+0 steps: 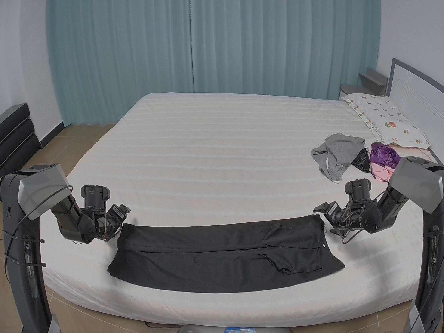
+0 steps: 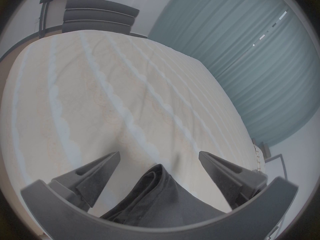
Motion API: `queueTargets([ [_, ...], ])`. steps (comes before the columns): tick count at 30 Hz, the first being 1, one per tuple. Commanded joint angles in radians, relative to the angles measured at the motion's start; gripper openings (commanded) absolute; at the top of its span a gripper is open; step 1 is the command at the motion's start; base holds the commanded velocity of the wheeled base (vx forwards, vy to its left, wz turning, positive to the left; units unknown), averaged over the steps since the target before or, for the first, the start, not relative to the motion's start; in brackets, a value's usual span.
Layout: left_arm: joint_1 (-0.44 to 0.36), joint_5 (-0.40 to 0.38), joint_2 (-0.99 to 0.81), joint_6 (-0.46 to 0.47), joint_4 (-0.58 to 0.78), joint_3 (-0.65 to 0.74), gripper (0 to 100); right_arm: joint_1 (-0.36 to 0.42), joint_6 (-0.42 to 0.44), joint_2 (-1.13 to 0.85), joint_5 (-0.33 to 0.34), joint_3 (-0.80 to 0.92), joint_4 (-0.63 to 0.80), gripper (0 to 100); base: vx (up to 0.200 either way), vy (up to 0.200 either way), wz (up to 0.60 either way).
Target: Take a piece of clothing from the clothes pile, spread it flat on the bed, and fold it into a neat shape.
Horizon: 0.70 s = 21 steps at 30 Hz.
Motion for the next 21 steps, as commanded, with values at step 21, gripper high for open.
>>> queueTargets([
  [21,-0.062,-0.053,-0.173,-0.023,-0.174,0.47,100,-0.037,0.044,-0.1,0.126,0.185,-0.143,100,-0.086,0.0,0.0],
])
